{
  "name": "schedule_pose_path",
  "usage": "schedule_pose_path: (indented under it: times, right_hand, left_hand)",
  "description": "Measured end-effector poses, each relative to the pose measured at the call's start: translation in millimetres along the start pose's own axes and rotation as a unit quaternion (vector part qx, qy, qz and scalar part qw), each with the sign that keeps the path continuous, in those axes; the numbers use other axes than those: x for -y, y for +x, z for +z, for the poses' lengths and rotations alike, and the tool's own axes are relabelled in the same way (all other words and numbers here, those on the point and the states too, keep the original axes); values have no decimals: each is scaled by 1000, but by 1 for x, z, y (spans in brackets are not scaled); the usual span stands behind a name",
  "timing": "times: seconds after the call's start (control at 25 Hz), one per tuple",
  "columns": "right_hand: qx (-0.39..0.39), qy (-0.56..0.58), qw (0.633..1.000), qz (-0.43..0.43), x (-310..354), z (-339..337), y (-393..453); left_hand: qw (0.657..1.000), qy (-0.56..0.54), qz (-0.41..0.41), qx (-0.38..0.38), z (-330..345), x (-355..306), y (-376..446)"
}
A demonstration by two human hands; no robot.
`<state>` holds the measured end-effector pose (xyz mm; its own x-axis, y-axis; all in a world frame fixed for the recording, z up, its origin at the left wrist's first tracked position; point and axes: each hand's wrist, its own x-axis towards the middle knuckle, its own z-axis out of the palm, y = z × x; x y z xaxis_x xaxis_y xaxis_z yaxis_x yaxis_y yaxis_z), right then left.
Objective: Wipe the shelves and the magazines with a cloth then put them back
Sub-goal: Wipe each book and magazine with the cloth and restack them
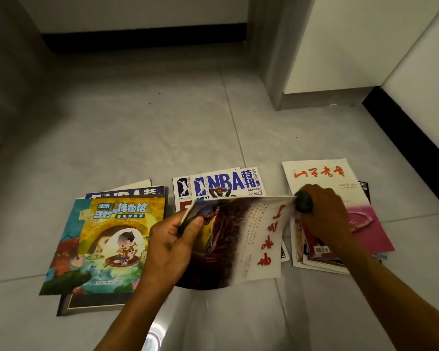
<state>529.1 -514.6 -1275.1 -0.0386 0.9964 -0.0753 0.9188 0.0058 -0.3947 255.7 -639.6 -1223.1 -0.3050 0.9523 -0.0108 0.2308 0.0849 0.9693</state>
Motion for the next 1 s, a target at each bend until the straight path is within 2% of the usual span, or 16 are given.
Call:
schedule_pose_path:
  times: [0.08,0.12,0.16,0.24,0.28,0.32,0.4,0.48,0.52,0.6,0.68,0.72,0.8,0.88,0.92,1.0]
  right_hand:
    - [-39,124,984,123,-11,0,-2]
    - [-37,263,945,193,-2,-1,-8]
    - [-4,427,870,249,14,-3,-17]
    - [124,672,670,289,51,-9,-34]
    - [175,705,622,291,67,-11,-40]
    - [211,704,614,286,79,-11,-43]
    - [238,675,634,291,91,-3,-41]
    - [245,648,654,302,89,4,-41]
    - [251,652,650,299,85,4,-41]
    - [275,669,633,275,78,2,-42]
    - [304,682,619,243,75,-4,-44]
    - [311,686,616,232,76,-8,-43]
    - [330,682,614,221,80,-14,-42]
    - [339,667,627,215,81,-18,-41]
    - [333,654,642,221,82,-21,-39]
    - [248,591,727,249,74,-19,-33]
  left_hand:
    - [998,29,36,-42,-4,-4,6]
    - [994,51,69,-63,-3,-5,9]
    - [987,91,113,-69,0,-5,12]
    - [949,206,236,-26,17,-1,12]
    - [921,258,292,18,28,4,7]
    - [893,303,329,52,38,12,0]
    - [859,351,358,102,46,28,-8]
    - [870,340,310,177,38,35,-6]
    - [888,315,238,234,30,36,-3]
    - [926,193,9,323,17,39,0]
    - [948,8,-172,269,11,41,-1]
    - [937,-74,-252,228,12,40,-3]
    - [875,-234,-373,201,17,41,-4]
    - [827,-348,-415,151,24,44,-2]
    - [830,-368,-406,108,27,47,-1]
    - [880,-286,-378,24,31,63,3]
